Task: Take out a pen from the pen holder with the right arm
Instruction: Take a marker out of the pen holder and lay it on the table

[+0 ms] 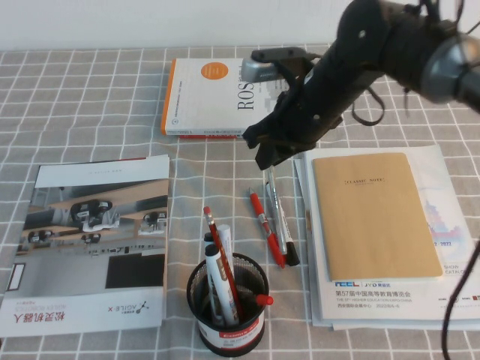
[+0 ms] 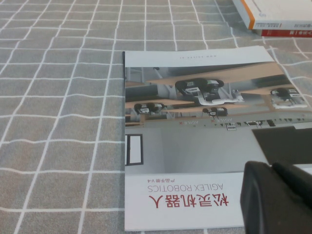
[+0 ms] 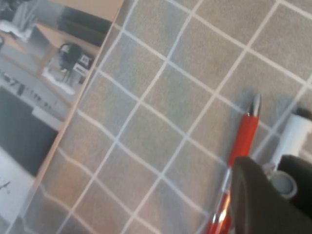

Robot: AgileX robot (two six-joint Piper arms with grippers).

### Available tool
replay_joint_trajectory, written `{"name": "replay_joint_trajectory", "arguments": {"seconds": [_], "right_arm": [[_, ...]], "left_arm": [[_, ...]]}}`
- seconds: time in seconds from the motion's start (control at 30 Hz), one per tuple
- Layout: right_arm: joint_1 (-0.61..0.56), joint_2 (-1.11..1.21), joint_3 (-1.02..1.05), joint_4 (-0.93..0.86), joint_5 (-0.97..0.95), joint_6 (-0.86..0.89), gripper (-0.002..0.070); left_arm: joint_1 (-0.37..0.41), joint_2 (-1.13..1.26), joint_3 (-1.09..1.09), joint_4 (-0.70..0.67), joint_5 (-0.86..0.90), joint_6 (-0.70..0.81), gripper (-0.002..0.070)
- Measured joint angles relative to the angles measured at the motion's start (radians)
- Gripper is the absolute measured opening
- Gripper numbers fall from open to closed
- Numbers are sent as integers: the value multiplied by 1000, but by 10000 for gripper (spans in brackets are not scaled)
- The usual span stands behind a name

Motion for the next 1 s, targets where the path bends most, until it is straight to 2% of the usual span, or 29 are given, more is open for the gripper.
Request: {"name": "replay_joint_trajectory", "arguments": {"seconds": [0.4, 1.0], "right_arm": [[52, 173, -192, -27, 59, 0, 48], [61, 222, -215, -90, 55, 63, 53]], "left_arm": [[0, 0, 0, 0, 0, 0, -3], [0, 0, 0, 0, 0, 0, -3]]}}
